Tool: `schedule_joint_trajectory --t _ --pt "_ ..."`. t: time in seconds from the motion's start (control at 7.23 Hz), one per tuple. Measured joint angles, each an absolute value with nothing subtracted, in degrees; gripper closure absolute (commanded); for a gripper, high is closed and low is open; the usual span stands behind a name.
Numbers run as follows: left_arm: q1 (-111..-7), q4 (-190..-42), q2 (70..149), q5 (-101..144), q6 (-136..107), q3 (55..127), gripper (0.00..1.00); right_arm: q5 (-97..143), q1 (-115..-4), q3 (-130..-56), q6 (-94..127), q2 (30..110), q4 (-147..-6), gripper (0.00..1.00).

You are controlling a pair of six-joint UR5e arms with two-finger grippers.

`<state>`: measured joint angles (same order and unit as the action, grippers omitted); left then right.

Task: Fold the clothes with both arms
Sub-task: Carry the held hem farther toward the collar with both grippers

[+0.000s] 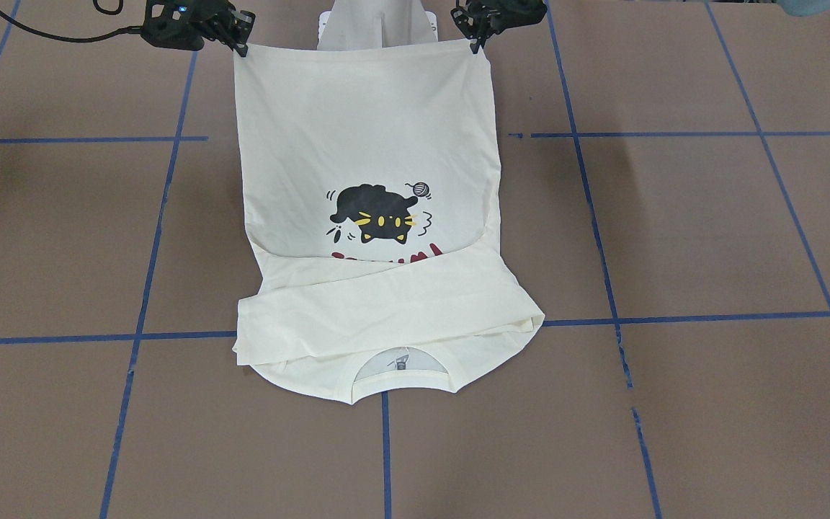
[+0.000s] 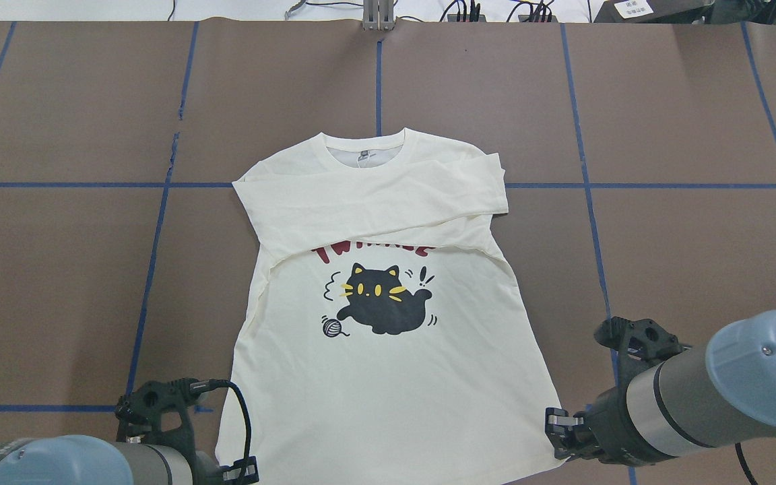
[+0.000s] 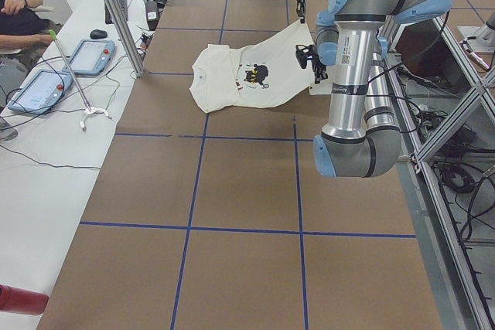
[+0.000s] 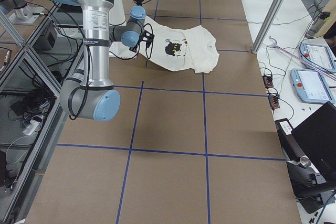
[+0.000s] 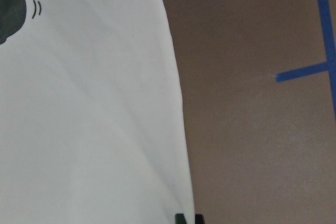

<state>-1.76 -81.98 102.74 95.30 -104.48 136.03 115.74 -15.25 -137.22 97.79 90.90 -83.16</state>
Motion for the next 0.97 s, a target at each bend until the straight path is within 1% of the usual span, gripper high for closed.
schedule_joint_trajectory --t 0.41,0.83,0.97 --pt "-3.61 -81.75 103.07 95.60 -102.70 136.18 1.00 116.61 -18.45 -134.21 97.17 88.72 -82.79 1.00" --pt "-10.65 -81.80 104.39 97.38 -98.98 135.24 1.00 117.26 -27.45 -130.21 92.54 84.78 -82.53 1.00" --pt "-13.93 -81.78 105.77 98.51 -97.85 133.89 1.00 117.91 -30.97 -127.69 91.01 82.12 -82.57 1.00"
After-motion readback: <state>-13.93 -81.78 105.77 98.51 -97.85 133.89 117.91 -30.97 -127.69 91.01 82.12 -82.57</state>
